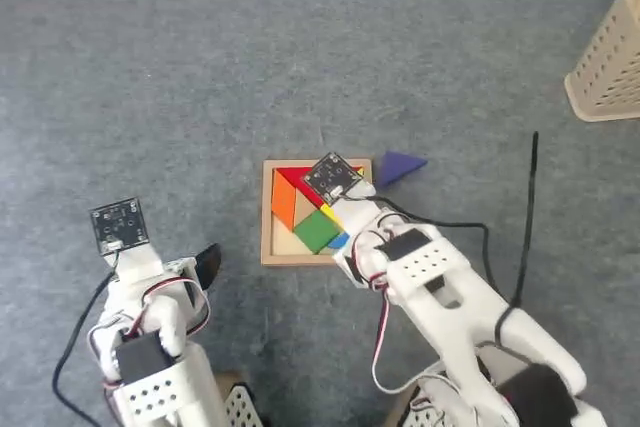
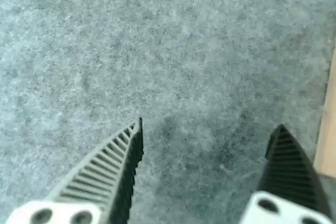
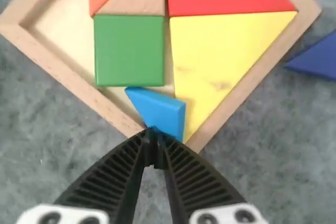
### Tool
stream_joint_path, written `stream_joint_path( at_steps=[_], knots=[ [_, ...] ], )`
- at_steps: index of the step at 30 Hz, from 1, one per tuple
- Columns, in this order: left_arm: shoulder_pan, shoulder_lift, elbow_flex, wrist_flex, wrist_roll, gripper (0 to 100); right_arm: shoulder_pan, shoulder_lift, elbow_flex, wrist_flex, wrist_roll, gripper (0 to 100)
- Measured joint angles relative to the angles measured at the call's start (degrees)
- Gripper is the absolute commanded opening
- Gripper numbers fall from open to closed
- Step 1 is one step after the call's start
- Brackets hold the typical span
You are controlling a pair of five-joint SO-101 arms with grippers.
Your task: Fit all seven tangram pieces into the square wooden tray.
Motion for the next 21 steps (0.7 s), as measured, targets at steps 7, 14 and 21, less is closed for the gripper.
stream_joint_path(
  at_steps=[7, 14, 21],
  knots=[
    [0.0, 0.0, 0.0, 0.0, 0.0, 35, -0.44, 3.96, -3.16, 0.0, -0.18, 0.7],
    [0.0, 0.0, 0.0, 0.0, 0.0, 35, -4.22, 4.04, -3.34, 0.0, -0.18, 0.7],
    [0.0, 0.0, 0.0, 0.0, 0.0, 35, -2.9, 4.13, -5.36, 0.0, -0.18, 0.7]
  ],
)
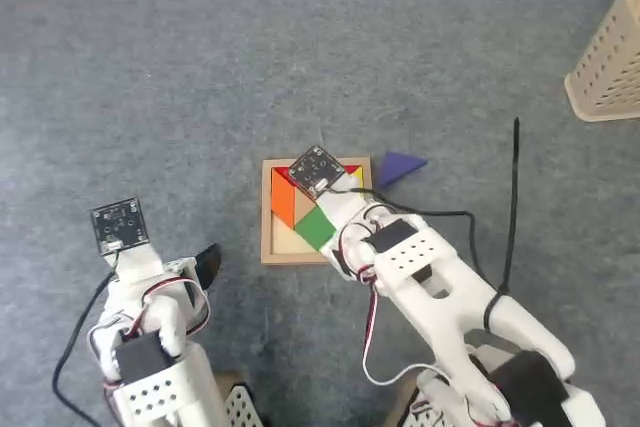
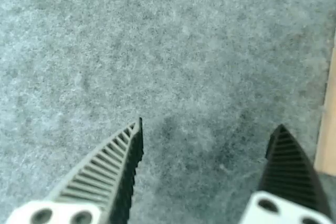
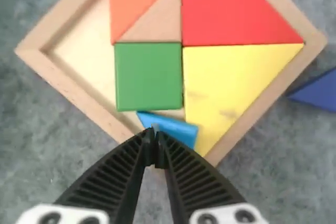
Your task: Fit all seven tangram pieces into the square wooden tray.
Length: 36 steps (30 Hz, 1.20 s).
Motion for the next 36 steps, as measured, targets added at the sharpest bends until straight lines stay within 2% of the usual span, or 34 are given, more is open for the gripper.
stream_joint_path(
  at_steps=[8, 18, 32, 36],
  knots=[
    [0.0, 0.0, 0.0, 0.0, 0.0, 35, 0.44, 0.0, -0.88, 0.0, -0.09, 0.7],
    [0.0, 0.0, 0.0, 0.0, 0.0, 35, 6.42, -4.75, -0.88, 2.64, -0.09, 0.7],
    [0.0, 0.0, 0.0, 0.0, 0.0, 35, 6.15, -4.92, 3.16, 1.05, -0.09, 0.7],
    [0.0, 0.0, 0.0, 0.0, 0.0, 35, 3.43, -4.92, 3.25, 0.88, -0.09, 0.7]
  ],
)
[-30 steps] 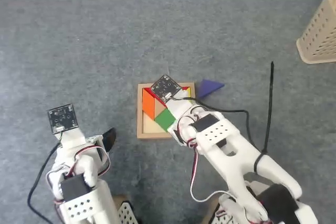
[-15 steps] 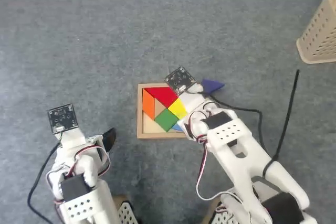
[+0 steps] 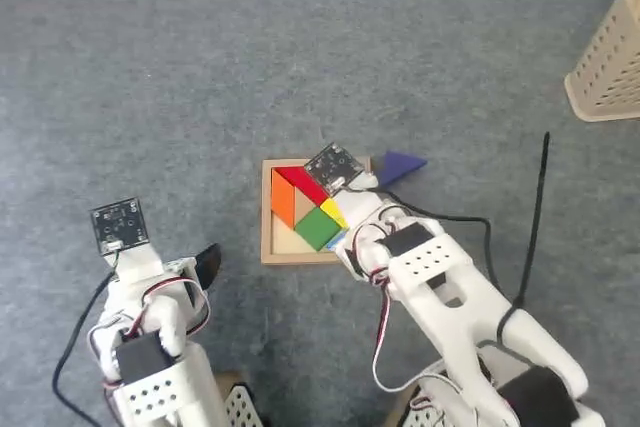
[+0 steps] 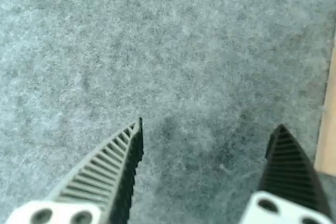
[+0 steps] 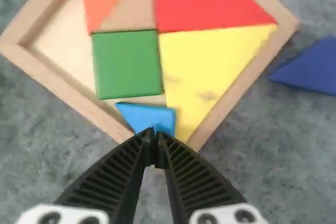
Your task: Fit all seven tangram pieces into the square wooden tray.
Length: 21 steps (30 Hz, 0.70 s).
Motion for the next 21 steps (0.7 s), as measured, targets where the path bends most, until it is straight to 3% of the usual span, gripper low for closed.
stream_joint_path(
  at_steps=[21],
  knots=[
    [0.0, 0.0, 0.0, 0.0, 0.0, 35, -2.9, 5.63, -0.18, -3.96, -0.09, 0.7]
  ],
)
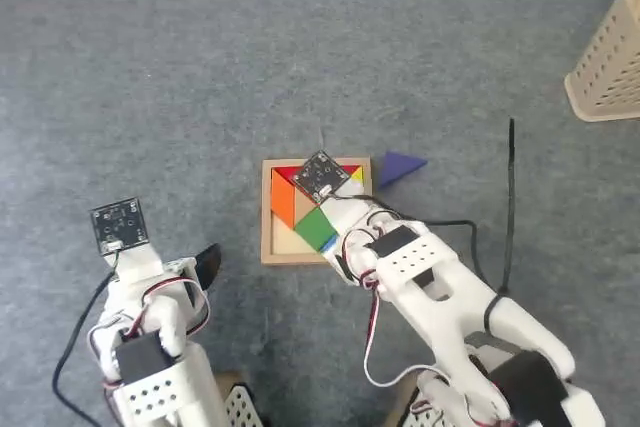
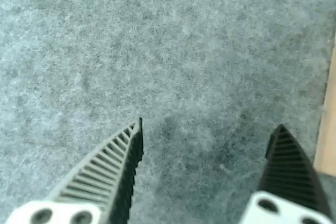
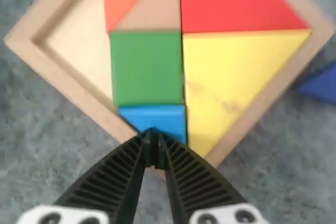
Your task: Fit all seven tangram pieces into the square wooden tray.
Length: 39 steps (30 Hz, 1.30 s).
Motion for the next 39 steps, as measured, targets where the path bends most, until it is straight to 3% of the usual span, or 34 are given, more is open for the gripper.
stream_joint_path(
  at_steps=[10, 15, 18, 21, 25, 29, 34, 39],
  knots=[
    [0.0, 0.0, 0.0, 0.0, 0.0, 35, -0.97, -0.79, 0.0, -0.7, 0.0, 0.9],
    [0.0, 0.0, 0.0, 0.0, 0.0, 35, -0.7, -12.04, 0.0, 7.82, 0.09, 1.0],
    [0.0, 0.0, 0.0, 0.0, 0.0, 35, 2.99, -20.22, -1.05, 14.51, 0.09, 1.8],
    [0.0, 0.0, 0.0, 0.0, 0.0, 35, 9.14, -24.7, -4.04, 19.25, 0.09, 9.1],
    [0.0, 0.0, 0.0, 0.0, 0.0, 35, 14.07, -23.03, -9.76, 22.86, 0.09, 18.0],
    [0.0, 0.0, 0.0, 0.0, 0.0, 35, 14.51, -13.63, -17.58, 24.0, -0.62, 18.2],
    [0.0, 0.0, 0.0, 0.0, 0.0, 35, 14.95, 3.96, -30.59, 24.0, -12.13, 18.3],
    [0.0, 0.0, 0.0, 0.0, 0.0, 35, 14.86, 22.07, -45.36, 24.0, -28.92, 18.4]
  ],
)
